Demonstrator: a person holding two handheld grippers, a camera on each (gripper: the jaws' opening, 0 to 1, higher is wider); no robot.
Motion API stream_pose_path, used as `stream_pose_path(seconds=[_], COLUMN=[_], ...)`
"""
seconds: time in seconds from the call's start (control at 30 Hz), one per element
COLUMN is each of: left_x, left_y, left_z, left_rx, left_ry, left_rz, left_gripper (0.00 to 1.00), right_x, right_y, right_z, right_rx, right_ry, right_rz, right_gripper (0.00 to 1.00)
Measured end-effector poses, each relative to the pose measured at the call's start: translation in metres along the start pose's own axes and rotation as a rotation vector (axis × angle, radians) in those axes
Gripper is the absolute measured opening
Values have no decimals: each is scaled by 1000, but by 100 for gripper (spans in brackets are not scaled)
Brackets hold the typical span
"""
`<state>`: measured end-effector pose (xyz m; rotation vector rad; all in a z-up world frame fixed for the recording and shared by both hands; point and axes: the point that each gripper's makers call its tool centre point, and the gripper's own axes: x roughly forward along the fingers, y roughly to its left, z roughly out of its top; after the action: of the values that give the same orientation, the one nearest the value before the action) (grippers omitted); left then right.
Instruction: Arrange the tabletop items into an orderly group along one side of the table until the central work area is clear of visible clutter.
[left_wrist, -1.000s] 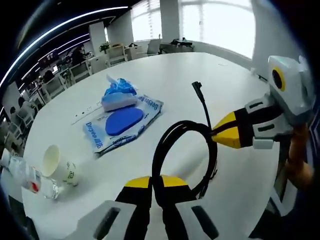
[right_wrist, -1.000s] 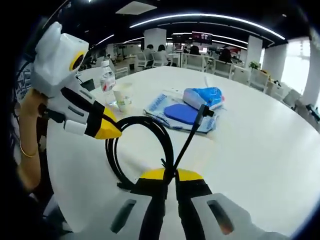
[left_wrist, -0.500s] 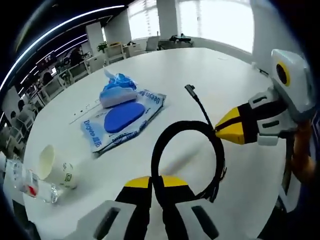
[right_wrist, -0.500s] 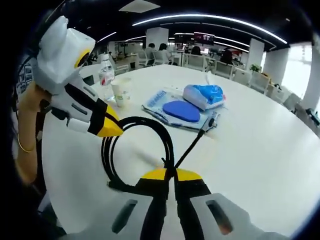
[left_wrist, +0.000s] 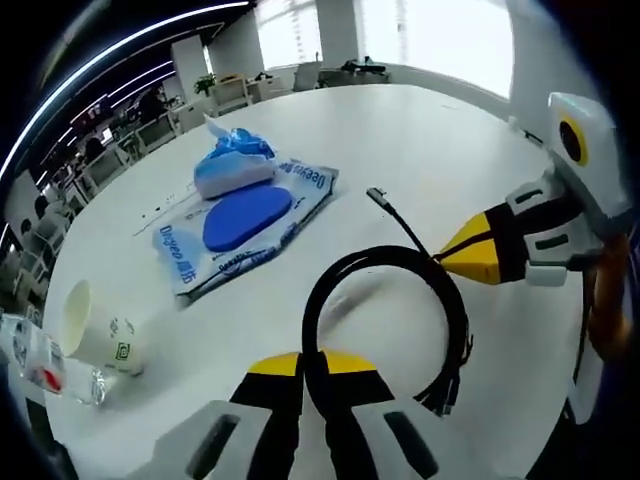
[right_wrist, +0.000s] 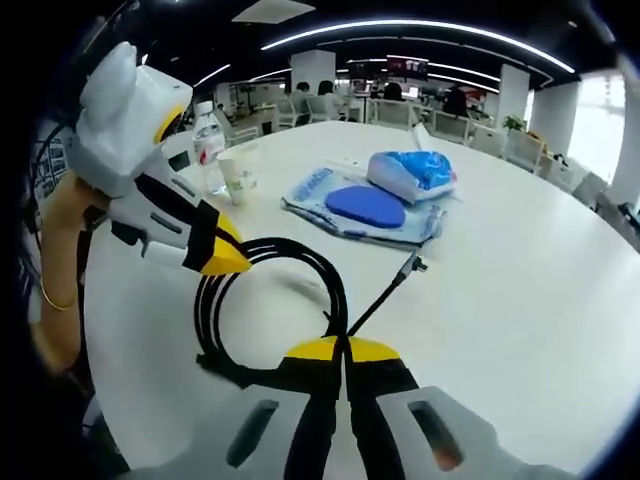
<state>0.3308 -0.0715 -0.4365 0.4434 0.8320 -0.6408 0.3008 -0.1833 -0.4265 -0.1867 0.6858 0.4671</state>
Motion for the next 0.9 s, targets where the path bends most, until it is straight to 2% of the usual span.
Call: stream_pose_path(seconds=[0.23,0.8,0.9], left_x=[11,14,14], left_y=[-4,0,3], left_z=[-6,-1,0], left_rx=[24,20,30], left_ry=[20,-59,-87], left_rz=[-20,-40,-37], left_gripper=[6,7,11], right_x=[2,4,2], right_y=[1,-1,-4], right_z=[-6,-10,-11], right_rx=[-16,-53,-62], right_ry=[18,18,22], right_rz=[4,22,20], right_gripper=[0,0,3])
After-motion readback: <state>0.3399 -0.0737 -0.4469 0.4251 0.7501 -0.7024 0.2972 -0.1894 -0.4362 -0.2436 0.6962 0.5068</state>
